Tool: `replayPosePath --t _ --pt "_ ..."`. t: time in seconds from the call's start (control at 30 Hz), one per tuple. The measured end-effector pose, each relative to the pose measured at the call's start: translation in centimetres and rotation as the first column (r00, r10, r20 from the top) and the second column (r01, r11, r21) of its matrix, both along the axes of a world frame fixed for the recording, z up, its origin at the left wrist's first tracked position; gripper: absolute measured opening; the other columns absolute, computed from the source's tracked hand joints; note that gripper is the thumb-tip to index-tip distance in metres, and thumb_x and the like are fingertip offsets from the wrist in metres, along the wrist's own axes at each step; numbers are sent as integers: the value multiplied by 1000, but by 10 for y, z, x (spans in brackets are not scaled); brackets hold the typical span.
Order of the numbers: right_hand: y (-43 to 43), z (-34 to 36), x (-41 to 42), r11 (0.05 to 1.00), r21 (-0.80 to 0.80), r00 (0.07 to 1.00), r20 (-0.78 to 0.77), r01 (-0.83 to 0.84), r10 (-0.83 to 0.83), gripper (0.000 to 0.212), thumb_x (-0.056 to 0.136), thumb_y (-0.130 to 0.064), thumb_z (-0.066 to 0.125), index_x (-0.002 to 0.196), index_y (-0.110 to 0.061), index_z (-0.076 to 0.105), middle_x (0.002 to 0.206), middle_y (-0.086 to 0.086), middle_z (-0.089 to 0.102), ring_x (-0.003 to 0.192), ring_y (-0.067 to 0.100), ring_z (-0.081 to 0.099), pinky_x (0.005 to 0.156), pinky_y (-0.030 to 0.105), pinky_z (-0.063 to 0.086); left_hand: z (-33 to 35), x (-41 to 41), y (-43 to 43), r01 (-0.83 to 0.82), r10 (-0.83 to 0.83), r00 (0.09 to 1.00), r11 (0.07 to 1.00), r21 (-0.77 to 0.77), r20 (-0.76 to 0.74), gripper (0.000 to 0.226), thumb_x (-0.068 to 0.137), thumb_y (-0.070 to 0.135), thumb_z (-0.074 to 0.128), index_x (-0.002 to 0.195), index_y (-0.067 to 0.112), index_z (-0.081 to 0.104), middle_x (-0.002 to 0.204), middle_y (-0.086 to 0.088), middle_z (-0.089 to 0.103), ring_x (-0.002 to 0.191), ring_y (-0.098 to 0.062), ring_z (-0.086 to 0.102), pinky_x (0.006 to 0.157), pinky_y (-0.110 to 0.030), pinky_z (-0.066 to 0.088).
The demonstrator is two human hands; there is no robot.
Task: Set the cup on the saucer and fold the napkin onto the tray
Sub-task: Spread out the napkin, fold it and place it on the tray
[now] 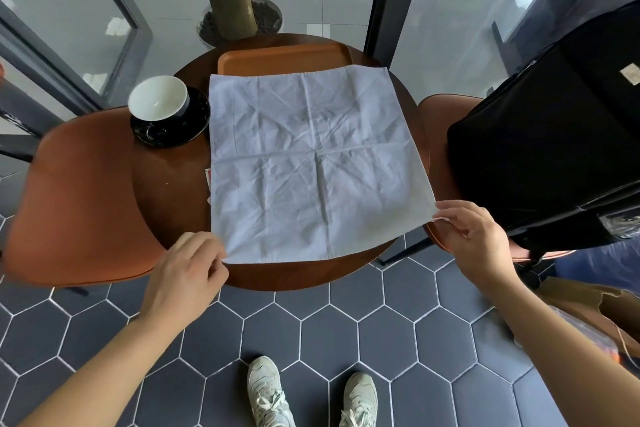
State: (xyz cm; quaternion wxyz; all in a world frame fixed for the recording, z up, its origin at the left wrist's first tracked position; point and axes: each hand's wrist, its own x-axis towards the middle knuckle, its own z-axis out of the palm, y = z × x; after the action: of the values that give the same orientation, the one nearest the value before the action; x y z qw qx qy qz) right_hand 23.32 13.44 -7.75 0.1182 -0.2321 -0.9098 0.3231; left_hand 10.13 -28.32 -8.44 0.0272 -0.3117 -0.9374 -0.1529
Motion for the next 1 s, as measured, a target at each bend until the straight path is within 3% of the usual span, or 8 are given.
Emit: replayPosePath --t 0.13,0.23,0.37,0.53,0.67,0.8,0.93,1.0 --pt "4 -2 3 999 39 1000 1 -19 19 8 88 -6 73 93 -10 78 109 -6 74 104 18 60 82 26 44 -2 -1 0 -36 35 999 999 -33 -31 28 84 18 39 93 10 65 84 3 64 78 -23 59 48 -31 44" --pt "6 -2 1 997 77 1000 -2 -14 14 8 88 -7 73 92 -12 78 103 -6 74 101 18 59 80 26 42 -3 -2 -2 10 -14 998 998 -67 -61 39 83 11 36 105 7 68 89 -1 64 82 -27 60 46 -33 47" --pt "8 -2 -3 989 147 1000 12 -21 19 9 86 -4 74 92 -11 77 97 -3 73 97 23 57 76 34 47 -3 -2 -5 34 -33 996 999 22 -77 30 83 5 46 98 7 72 87 -1 64 78 -23 58 48 -33 47" --pt "9 -1 -1 996 87 1000 19 11 -12 9 88 -9 73 94 -14 78 84 -21 57 92 24 62 77 33 47 -2 0 -8 -10 13 997 999 39 -77 31 68 -14 70 93 5 73 83 -4 67 69 -25 59 60 -32 45" --pt "14 -4 6 995 11 991 85 100 -101 8 90 -17 71 94 -22 77 94 -2 60 81 18 63 72 26 42 0 5 -16 47 -40 993 997 58 -112 26 85 6 48 92 4 73 81 -3 64 64 -24 51 62 -30 42" --pt "10 -1 10 996 18 992 86 91 -92 8 90 -17 71 93 -22 77 88 -4 62 73 0 59 66 13 38 7 11 -21 97 -88 991 991 92 -99 30 92 7 43 96 1 72 87 -5 62 73 -23 54 66 -31 44" --pt "7 4 5 996 -27 993 80 89 -86 8 91 -18 71 96 -22 76 86 -2 71 74 5 64 65 14 43 16 12 -19 -104 93 994 968 227 61 21 91 -6 58 100 5 73 91 2 62 69 -11 52 66 -14 38" --pt "5 9 1 993 -71 994 68 91 -86 9 91 -17 71 95 -23 75 82 -10 72 76 -2 65 63 5 43 20 10 -18 -166 140 984 942 293 109 22 88 -7 62 99 9 73 91 6 61 69 -9 51 62 -13 37"
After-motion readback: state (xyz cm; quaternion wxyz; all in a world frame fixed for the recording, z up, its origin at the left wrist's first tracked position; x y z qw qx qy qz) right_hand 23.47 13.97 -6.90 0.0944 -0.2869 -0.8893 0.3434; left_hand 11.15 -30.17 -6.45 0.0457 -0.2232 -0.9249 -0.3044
